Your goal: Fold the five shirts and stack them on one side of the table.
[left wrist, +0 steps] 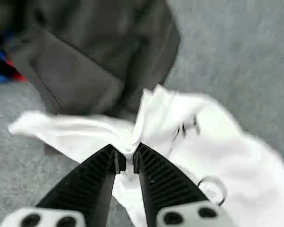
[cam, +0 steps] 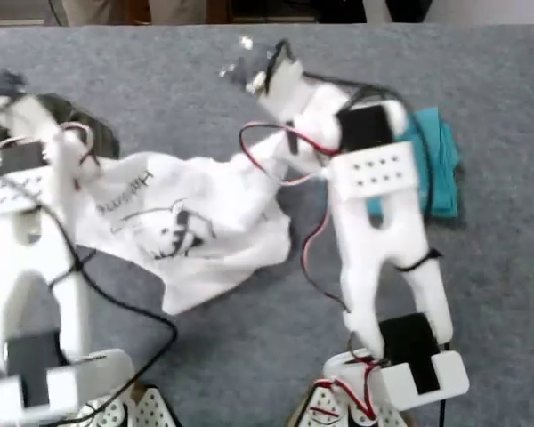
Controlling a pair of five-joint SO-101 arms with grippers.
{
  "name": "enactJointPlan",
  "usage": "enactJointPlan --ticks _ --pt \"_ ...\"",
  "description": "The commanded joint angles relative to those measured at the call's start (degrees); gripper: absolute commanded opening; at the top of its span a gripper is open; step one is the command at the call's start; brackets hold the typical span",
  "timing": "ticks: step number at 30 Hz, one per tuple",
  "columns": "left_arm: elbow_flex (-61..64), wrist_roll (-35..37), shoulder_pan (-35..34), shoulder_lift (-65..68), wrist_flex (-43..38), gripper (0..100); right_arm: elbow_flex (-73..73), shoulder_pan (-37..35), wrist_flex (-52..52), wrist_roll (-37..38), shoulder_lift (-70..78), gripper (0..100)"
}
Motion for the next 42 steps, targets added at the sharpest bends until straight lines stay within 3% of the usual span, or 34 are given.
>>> enactJointPlan --ticks 1,13,21,25,29,42 --pt "-0.6 -3.0 1.4 8.0 0.4 2 12.1 0.5 -9.4 0.9 -0.3 0.2" --pt "-14.4 -28.2 1.3 20.5 29.1 2 26.4 0.9 -20.7 2.8 -0.3 0.2" --pt "-8.5 -41.0 1.8 20.6 31.7 2 37.9 1.0 -44.8 -9.7 -0.3 0.2" --pt "-5.8 -41.3 1.8 20.7 31.6 4 43.4 1.7 -54.0 -12.7 -0.3 0.2" --pt "-5.6 -39.4 1.8 20.3 32.7 21 44.5 3.1 -57.1 -13.3 0.6 0.2" --pt "-24.5 -35.1 1.9 15.3 36.0 21 37.1 3.7 -55.4 -13.0 8.1 0.2"
